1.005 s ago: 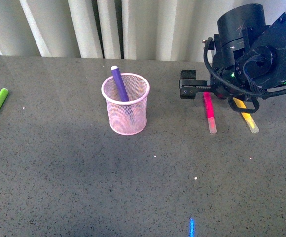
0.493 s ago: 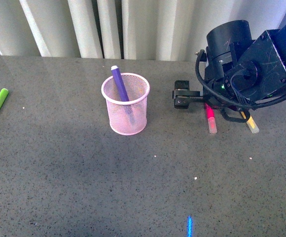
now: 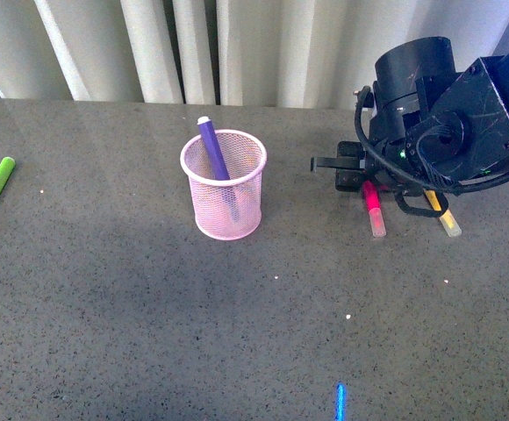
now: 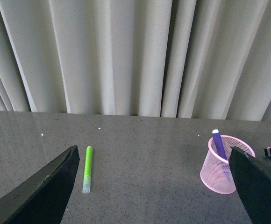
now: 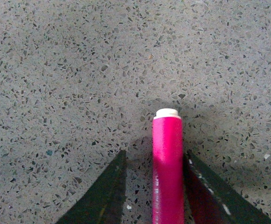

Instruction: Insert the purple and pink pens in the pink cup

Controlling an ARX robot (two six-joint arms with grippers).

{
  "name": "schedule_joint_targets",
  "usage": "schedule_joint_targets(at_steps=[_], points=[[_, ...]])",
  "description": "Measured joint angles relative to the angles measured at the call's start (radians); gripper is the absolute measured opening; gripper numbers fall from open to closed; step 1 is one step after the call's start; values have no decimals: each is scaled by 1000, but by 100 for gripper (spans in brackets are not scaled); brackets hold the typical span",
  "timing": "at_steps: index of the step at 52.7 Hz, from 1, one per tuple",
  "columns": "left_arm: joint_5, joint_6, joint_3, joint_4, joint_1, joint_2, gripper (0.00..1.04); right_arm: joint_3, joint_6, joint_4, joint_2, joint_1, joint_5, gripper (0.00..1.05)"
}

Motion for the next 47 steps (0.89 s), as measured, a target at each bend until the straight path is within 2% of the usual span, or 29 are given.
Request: schedule_joint_targets(at_steps=[5,8,13,18,30,36,47], points=[[0,0,0,0,0,0,98,-21,-8,52,0,-6,1,17],[0,0,0,0,0,0,98,-37,-29,96,-2,-8,10,12],[0,0,0,0,0,0,98,-74,-68,199,-14,-13,51,11],[0,0,0,0,0,0,98,-119,-146,343,-61,-16,49,11],[0,0,0,0,0,0,98,-194,-293,581,-188,47,-75,11],[0,0,0,0,0,0,98,-202,-360,632,-222,112,-129,11],[0,0,0,0,0,0,98,-200,-384,669,-229,213,-156,11]])
